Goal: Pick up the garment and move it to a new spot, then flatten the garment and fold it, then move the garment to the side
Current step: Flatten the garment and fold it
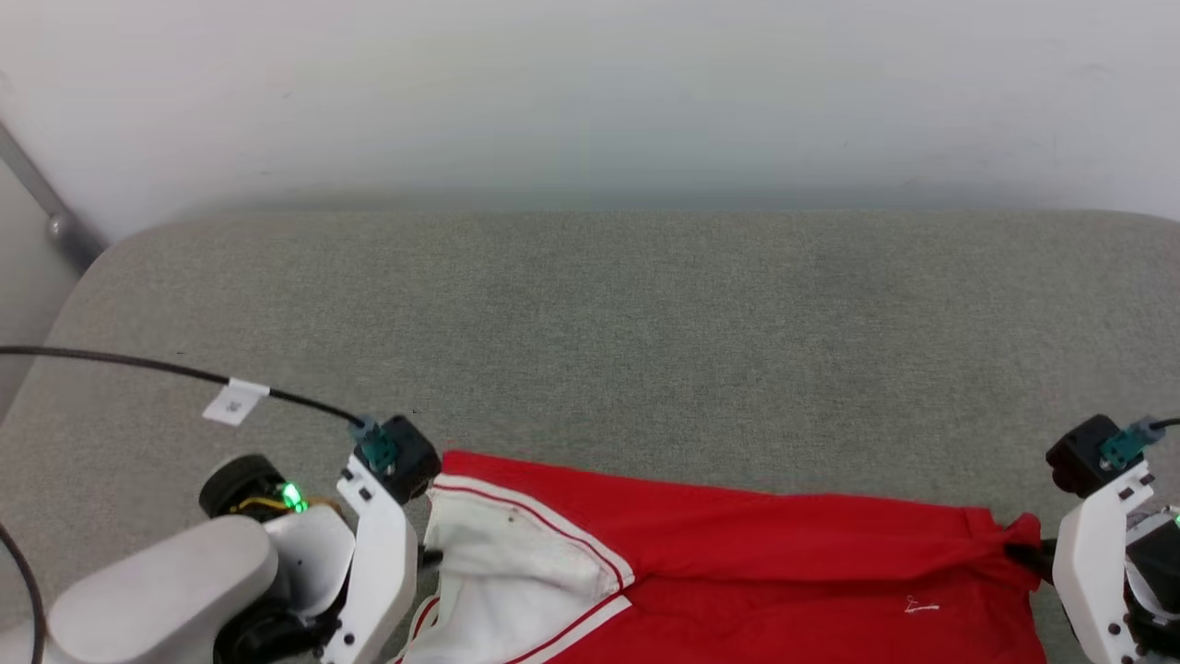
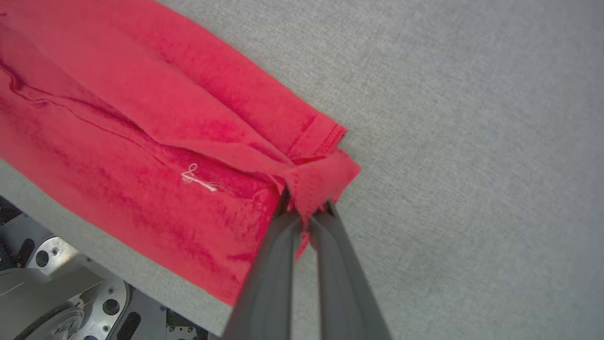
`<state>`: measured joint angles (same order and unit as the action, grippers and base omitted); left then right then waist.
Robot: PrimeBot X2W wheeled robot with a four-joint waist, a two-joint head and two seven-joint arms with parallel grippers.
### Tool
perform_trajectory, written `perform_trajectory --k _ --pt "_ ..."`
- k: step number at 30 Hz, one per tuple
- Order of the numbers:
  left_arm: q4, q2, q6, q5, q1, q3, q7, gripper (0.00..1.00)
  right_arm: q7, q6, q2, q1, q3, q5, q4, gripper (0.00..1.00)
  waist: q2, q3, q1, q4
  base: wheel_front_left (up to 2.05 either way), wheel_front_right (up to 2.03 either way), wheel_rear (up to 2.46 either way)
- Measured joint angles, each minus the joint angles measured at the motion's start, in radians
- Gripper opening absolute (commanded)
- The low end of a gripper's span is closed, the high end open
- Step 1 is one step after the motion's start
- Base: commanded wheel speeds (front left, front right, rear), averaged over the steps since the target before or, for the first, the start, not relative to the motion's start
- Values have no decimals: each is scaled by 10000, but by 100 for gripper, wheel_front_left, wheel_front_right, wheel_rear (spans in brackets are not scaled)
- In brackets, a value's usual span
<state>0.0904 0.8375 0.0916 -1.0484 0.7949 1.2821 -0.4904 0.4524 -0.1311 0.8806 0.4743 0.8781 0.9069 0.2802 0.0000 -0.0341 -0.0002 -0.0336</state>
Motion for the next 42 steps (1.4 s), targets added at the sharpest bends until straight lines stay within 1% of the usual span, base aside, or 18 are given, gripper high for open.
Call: perform_trajectory --k 5,9,10,11,12,13,14,17,19,23,25,26,28,30,32,36,38,42 --pt "-293 198 -244 86 -1104 0 10 0 -102 0 -140 -789 -219 -2 73 0 1 -15 0 42 0 0 0" --pt "-263 65 -393 86 -1767 2 113 0 -113 0 -554 -1124 -372 -67 305 0 0 -190 0 91 0 0 0" --pt "-219 19 -399 82 -1879 4 148 0 -107 0 -623 -1160 -416 -113 408 4 0 -228 0 98 0 0 0" --pt "-148 -6 -426 75 -1975 2 196 0 -107 0 -685 -1177 -451 -161 493 20 0 -259 0 108 0 0 0" --pt "-65 -36 -454 107 -2017 6 278 0 -109 0 -721 -1226 -489 -219 568 41 0 -281 0 112 0 0 0" --pt "27 -56 -491 182 -2026 2 385 48 -113 0 -759 -1274 -520 -263 616 100 0 -283 0 107 0 0 0" --pt "69 -69 -516 263 -2031 -8 556 100 -190 0 -803 -1301 -573 -299 650 100 0 -269 1 105 0 0 0" --pt "-4 -109 -550 349 -2131 -196 1191 100 -575 0 -775 -1357 -738 -512 453 100 0 -145 1 75 0 0 0" --pt "-142 -33 -809 723 -2133 -382 1818 100 -871 0 -662 -1531 -961 -522 136 100 0 -19 1 59 0 0 0" --pt "-472 178 -1793 1584 -2230 -846 3465 100 -1400 0 -270 -1851 -1791 -527 -568 100 0 212 1 39 0 0 0" --pt "-633 198 -2401 1730 -2488 -1174 4326 100 -1574 2 -174 -2130 -2370 -391 -897 100 0 271 0 39 0 0 0" --pt "-694 186 -2792 1810 -2643 -1375 4849 100 -1718 0 -176 -2282 -2708 -351 -1001 100 0 269 1 57 0 0 0" --pt "-742 186 -3423 2153 -2783 -1624 5607 100 -1912 0 -230 -2505 -3430 -343 -1012 100 0 233 1 73 0 0 0" --pt "-732 86 -4023 2337 -2954 -1860 6261 100 -2073 0 -447 -2832 -4149 -286 -817 100 0 192 1 49 0 0 0" --pt "-665 -69 -4567 2389 -3181 -2075 6796 100 -2157 2 -817 -3285 -4796 -165 -522 100 0 150 1 -7 0 0 0" --pt "-642 -410 -5616 2587 -3613 -2704 7384 100 -2071 2 -1546 -4102 -5599 -148 -71 100 0 43 1 -130 0 0 0" --pt "-656 -631 -5952 2715 -3868 -3026 7482 100 -2011 2 -1929 -4438 -5912 -100 119 100 0 -12 2 -194 0 0 0" --pt "-849 -1066 -6301 3254 -4447 -3870 7505 100 -1858 2 -2579 -4805 -6374 -119 522 100 0 -113 2 -316 0 0 0"
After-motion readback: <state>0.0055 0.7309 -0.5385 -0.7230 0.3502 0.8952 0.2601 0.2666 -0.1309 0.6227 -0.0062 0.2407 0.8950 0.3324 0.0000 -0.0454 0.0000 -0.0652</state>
